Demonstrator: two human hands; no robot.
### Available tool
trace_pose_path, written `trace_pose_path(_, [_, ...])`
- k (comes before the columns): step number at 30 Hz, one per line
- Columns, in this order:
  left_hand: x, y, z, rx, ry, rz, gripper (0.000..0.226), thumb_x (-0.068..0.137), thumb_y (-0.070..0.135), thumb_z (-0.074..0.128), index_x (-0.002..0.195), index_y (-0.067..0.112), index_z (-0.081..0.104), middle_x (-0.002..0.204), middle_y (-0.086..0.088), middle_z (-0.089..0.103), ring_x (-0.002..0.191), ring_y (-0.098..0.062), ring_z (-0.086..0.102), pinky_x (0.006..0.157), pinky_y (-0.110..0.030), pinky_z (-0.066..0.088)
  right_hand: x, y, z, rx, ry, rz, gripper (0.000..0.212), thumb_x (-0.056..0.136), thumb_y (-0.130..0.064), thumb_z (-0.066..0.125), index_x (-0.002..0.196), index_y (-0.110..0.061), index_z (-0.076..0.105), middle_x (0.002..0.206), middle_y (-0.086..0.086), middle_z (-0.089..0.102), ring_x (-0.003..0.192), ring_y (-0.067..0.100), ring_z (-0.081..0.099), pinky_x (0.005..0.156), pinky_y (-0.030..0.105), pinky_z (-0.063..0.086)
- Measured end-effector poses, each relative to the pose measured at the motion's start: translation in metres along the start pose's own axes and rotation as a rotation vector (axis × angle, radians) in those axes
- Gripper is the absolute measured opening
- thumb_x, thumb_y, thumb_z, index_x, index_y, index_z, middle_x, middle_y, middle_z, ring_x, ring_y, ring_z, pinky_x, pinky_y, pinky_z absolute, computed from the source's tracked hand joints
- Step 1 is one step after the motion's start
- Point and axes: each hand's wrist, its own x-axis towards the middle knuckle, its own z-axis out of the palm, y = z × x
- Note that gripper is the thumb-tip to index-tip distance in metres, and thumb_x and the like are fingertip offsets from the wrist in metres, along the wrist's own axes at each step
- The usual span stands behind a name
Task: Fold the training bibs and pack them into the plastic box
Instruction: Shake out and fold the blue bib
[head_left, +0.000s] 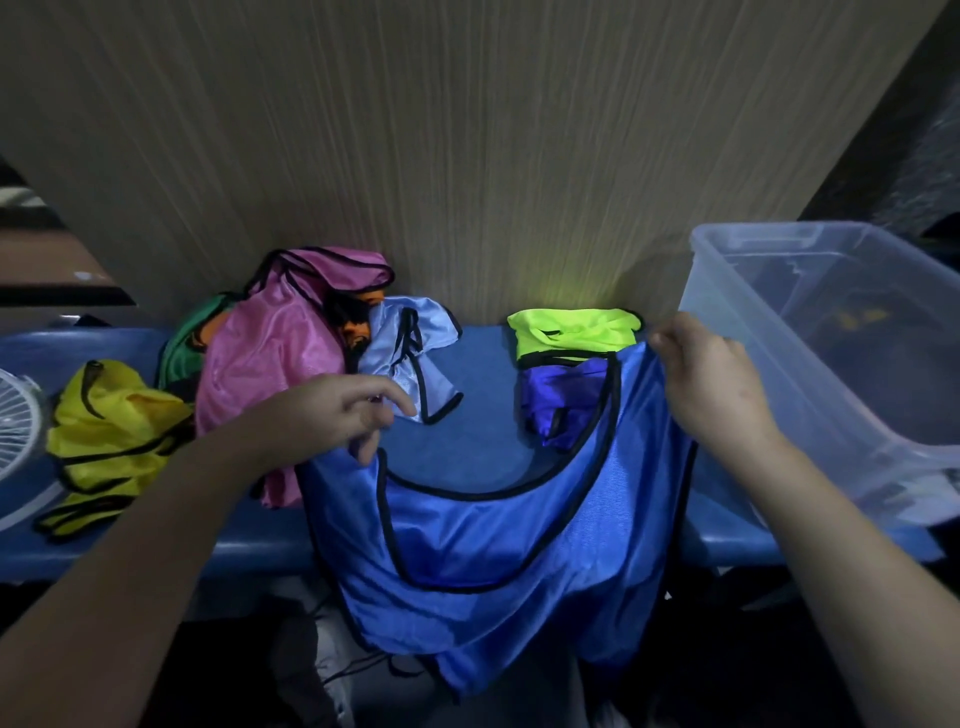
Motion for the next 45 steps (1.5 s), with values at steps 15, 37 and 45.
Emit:
trace_pose_path(15, [-0.003, -0.021, -0.012, 0.472, 0.011, -0.255, 0.02, 0.079, 0.021, 0.083, 0.085, 0.023, 0.064, 0.081, 0.005, 0.059, 0.077, -0.012, 0.056, 0.071, -0.029, 0.042, 0.008, -0.005, -0.005, 0.175, -0.44, -0.062, 0.035, 0.078, -0.03, 0.083, 0.103, -0.028, 0.06, 0.108, 0.0, 0.066, 0.108, 0.016, 0.058, 0.094, 0.035, 0.045])
trace_pose_path(37, [-0.022, 0.004, -0.041, 0.298, 0.568, -0.07, 0.022, 0.085, 0.021, 0.077, 0.077, 0.036, 0.062, 0.07, -0.016, 0.062, 0.061, -0.02, 0.05, 0.064, -0.037, 0.039, 0.01, 0.004, -0.012, 0.197, 0.147, -0.123, 0.015, 0.099, -0.028, 0.057, 0.09, -0.016, 0.063, 0.07, 0.008, 0.062, 0.077, 0.036, 0.059, 0.071, 0.046, 0.048])
trace_pose_path(45, [-0.015, 0.028, -0.021, 0.306, 0.669, 0.11, 0.02, 0.098, 0.021, 0.062, 0.079, 0.023, 0.056, 0.068, -0.006, 0.055, 0.061, -0.016, 0.049, 0.061, -0.03, 0.037, 0.001, -0.025, -0.009, 0.14, 0.124, -0.29, 0.036, 0.098, -0.036, 0.056, 0.077, -0.007, 0.061, 0.057, -0.006, 0.042, 0.062, 0.022, 0.044, 0.058, 0.037, 0.033])
